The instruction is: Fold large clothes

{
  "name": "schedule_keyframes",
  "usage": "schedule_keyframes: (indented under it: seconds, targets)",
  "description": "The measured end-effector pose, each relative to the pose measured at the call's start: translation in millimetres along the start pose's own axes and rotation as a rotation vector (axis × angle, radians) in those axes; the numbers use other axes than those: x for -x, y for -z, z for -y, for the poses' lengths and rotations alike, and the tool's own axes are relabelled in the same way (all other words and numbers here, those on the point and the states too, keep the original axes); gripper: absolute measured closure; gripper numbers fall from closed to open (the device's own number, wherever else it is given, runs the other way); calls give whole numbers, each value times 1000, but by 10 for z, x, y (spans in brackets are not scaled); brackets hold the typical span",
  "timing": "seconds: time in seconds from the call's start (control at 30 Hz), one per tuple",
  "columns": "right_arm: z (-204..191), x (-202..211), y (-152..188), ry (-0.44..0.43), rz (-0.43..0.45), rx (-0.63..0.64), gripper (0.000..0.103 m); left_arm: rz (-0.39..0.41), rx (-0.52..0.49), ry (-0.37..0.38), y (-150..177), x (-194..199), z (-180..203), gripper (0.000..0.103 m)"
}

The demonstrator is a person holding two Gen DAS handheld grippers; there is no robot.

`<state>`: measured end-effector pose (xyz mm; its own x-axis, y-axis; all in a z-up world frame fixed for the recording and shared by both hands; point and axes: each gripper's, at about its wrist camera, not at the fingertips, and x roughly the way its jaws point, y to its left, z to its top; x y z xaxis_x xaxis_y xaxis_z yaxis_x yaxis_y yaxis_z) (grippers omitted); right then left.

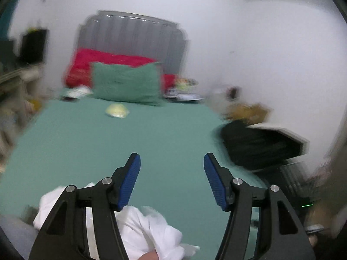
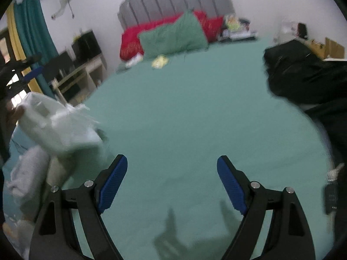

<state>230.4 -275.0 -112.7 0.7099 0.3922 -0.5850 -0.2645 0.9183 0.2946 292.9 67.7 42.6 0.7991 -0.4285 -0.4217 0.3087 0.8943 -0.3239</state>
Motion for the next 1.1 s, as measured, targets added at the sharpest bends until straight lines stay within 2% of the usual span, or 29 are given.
schedule_keyframes:
  seconds: [0.1, 0.17, 0.23, 0.33, 0.4, 0.47, 0.53, 0.6, 0.67, 0.77, 0.83, 0.93, 1.0, 1.1]
  targets:
    - [99, 473, 25, 0, 51, -16, 19, -61, 144, 181, 330, 105, 441, 38]
    - [236, 700, 132, 18, 69, -31, 18, -110, 183, 197, 658, 79, 600, 38]
    - [378, 682, 287, 29, 58, -54, 18, -211, 250, 160, 1161, -51, 664, 38]
    - [659, 427, 629, 132, -77, -100, 18, -334, 329, 53, 1809, -210, 497, 38]
    - [870, 422, 799, 164, -84, -131, 18, -370, 359, -31, 2092, -269, 325, 38]
    - [1068, 421, 829, 192, -87, -161, 18, -381, 355, -96, 2238, -331, 143, 38]
    - [1254, 355, 768, 225, -100, -183, 18, -362, 344, -138, 2232, -469, 55, 38]
    - [1372, 259, 673, 238, -113, -157, 18, -328, 326, -140, 2148, -661, -70, 38]
    - [1386, 99, 548, 214, -116, -117, 18, -292, 305, -129, 2009, -860, -170, 38]
    - [1424, -281, 346, 104, -119, -166, 18, -241, 302, -108, 1821, -1232, -329, 38]
    - [1406, -653, 238, 0, -136, -231, 18, -206, 283, -97, 1687, -1538, -397, 38]
    - [1293, -1013, 193, -49, -123, -280, 18, -162, 209, -106, 1507, -1968, -417, 38]
    - [1263, -1183, 182, -54, -127, -301, 18, -160, 210, -84, 1453, -2307, -465, 38]
    - [1256, -1246, 142, 0, -136, -268, 18, -245, 265, -14, 1462, -2701, -557, 38]
